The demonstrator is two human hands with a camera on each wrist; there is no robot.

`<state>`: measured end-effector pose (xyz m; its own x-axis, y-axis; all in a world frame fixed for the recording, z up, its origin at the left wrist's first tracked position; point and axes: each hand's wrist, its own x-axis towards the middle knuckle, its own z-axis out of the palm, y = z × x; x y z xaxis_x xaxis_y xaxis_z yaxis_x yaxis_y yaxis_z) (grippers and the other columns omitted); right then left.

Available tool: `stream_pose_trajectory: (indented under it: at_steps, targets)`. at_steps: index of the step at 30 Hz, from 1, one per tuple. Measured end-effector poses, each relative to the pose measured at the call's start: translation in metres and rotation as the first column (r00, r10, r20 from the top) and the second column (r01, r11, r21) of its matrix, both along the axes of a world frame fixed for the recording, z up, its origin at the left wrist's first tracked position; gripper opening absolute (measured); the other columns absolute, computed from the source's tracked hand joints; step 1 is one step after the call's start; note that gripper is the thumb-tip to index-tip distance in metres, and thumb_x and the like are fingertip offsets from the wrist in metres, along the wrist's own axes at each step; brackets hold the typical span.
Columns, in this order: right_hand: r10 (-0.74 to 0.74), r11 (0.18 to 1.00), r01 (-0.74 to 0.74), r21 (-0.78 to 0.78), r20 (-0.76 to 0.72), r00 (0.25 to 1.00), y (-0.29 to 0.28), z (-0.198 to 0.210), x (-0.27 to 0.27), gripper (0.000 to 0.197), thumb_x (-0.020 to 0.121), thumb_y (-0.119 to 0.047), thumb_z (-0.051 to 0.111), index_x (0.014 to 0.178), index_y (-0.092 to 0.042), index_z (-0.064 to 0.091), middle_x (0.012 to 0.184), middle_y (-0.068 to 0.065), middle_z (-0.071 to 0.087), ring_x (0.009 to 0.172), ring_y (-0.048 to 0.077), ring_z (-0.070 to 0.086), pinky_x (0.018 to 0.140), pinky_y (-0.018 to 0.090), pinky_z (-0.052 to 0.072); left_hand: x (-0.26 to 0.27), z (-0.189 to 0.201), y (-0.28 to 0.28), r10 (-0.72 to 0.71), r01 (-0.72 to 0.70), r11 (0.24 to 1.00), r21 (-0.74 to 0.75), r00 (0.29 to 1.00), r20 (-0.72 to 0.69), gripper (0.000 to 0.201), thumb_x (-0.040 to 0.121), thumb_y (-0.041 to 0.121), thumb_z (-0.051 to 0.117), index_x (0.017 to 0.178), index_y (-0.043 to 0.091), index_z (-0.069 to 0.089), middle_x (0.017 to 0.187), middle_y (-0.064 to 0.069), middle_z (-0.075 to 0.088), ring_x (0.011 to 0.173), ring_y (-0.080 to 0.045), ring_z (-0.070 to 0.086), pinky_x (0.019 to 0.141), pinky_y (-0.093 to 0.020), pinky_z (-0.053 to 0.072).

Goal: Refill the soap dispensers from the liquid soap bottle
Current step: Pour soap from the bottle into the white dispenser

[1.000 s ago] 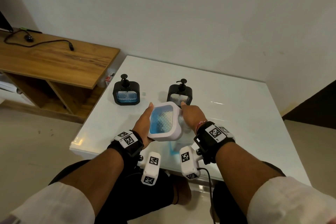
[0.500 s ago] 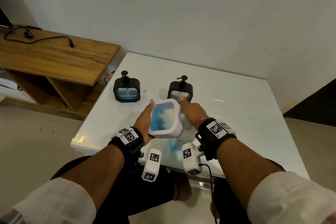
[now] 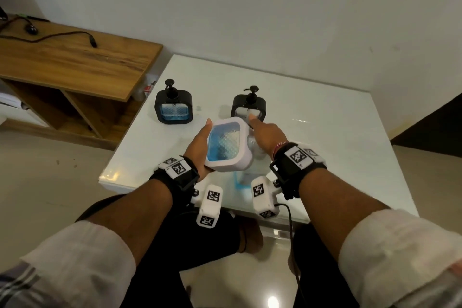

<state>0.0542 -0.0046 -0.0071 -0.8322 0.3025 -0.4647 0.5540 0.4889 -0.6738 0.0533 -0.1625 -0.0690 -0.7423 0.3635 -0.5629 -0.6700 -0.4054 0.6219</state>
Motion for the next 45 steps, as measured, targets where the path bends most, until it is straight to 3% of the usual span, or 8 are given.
stream_pose_trajectory:
  at_steps: [7, 10, 15, 20, 26, 34, 40, 45]
  targets:
    - [0.069, 0.997, -0.069, -0.017, -0.028, 0.997, -0.001, 0.004, 0.003, 0.069, 0.099, -0.06, 0.027, 0.134, -0.006, 0.053, 0.134, 0.017, 0.055, 0.12, 0.031, 0.053, 0.1, 0.035, 0.036, 0.0, -0.003, -0.001, 0.002, -0.002, 1.0, -0.005, 1.0, 0.01, 0.062, 0.101, 0.068, 0.036, 0.135, 0.023, 0.061, 0.135, -0.013, 0.067, 0.111, -0.029, 0.068, 0.091, -0.043, 0.055]
    - [0.051, 0.999, -0.051, -0.017, -0.033, 0.998, 0.0, 0.006, 0.003, 0.07, 0.098, -0.061, 0.029, 0.137, -0.007, 0.05, 0.137, 0.017, 0.053, 0.123, 0.031, 0.051, 0.103, 0.035, 0.036, 0.0, 0.0, 0.0, -0.002, 0.003, 1.0, 0.023, 1.0, -0.004, 0.059, 0.103, 0.066, 0.033, 0.129, 0.022, 0.063, 0.13, -0.013, 0.068, 0.111, -0.027, 0.067, 0.092, -0.043, 0.054]
    - [0.046, 0.999, -0.046, 0.015, -0.001, 0.999, -0.001, 0.004, 0.003, 0.072, 0.095, -0.064, 0.033, 0.135, -0.008, 0.053, 0.136, 0.015, 0.055, 0.122, 0.03, 0.052, 0.101, 0.033, 0.036, -0.001, -0.004, -0.001, -0.01, 0.01, 1.0, 0.01, 1.0, 0.001, 0.064, 0.101, 0.067, 0.036, 0.141, 0.022, 0.058, 0.138, -0.014, 0.064, 0.122, -0.03, 0.063, 0.106, -0.046, 0.049]
    - [0.079, 0.997, -0.079, -0.004, -0.039, 0.996, 0.0, 0.009, 0.003, 0.074, 0.097, -0.064, 0.026, 0.137, -0.007, 0.05, 0.139, 0.017, 0.051, 0.126, 0.029, 0.049, 0.098, 0.03, 0.033, -0.002, -0.004, -0.002, 0.002, -0.002, 1.0, -0.019, 1.0, 0.003, 0.065, 0.1, 0.068, 0.04, 0.142, 0.023, 0.058, 0.139, -0.013, 0.064, 0.127, -0.032, 0.062, 0.108, -0.049, 0.049]
    - [0.007, 0.999, -0.008, -0.049, -0.021, 1.0, -0.002, 0.007, 0.007, 0.079, 0.092, -0.069, 0.035, 0.137, -0.006, 0.05, 0.138, 0.015, 0.052, 0.12, 0.027, 0.05, 0.091, 0.03, 0.032, -0.001, -0.005, -0.002, -0.013, 0.013, 1.0, -0.023, 1.0, -0.008, 0.057, 0.103, 0.065, 0.034, 0.131, 0.025, 0.062, 0.119, -0.01, 0.071, 0.102, -0.025, 0.069, 0.088, -0.04, 0.056]
    - [0.037, 0.995, -0.042, -0.093, -0.058, 0.998, -0.003, 0.011, 0.005, 0.075, 0.094, -0.068, 0.03, 0.136, -0.01, 0.051, 0.136, 0.015, 0.053, 0.122, 0.028, 0.05, 0.1, 0.033, 0.033, -0.002, -0.006, -0.002, -0.014, 0.014, 0.999, -0.035, 1.0, -0.013, 0.063, 0.099, 0.07, 0.04, 0.139, 0.027, 0.061, 0.136, -0.012, 0.067, 0.118, -0.03, 0.065, 0.108, -0.05, 0.048]
    - [-0.012, 0.996, 0.009, -0.086, -0.035, 0.999, -0.002, 0.004, 0.005, 0.067, 0.096, -0.06, 0.039, 0.134, -0.007, 0.053, 0.134, 0.014, 0.055, 0.116, 0.026, 0.052, 0.092, 0.029, 0.034, -0.003, -0.006, -0.003, -0.015, 0.015, 0.999, -0.031, 1.0, -0.011, 0.06, 0.101, 0.067, 0.037, 0.138, 0.026, 0.06, 0.128, -0.011, 0.067, 0.108, -0.027, 0.067, 0.097, -0.044, 0.053]
    - [0.041, 0.998, -0.044, -0.048, -0.071, 0.997, -0.001, 0.003, 0.002, 0.061, 0.1, -0.057, 0.03, 0.12, -0.009, 0.061, 0.12, 0.013, 0.06, 0.097, 0.022, 0.052, 0.085, 0.029, 0.033, -0.001, -0.004, -0.003, -0.023, 0.024, 1.0, -0.01, 1.0, 0.004, 0.06, 0.1, 0.069, 0.036, 0.135, 0.026, 0.061, 0.132, -0.01, 0.068, 0.114, -0.028, 0.066, 0.097, -0.045, 0.053]
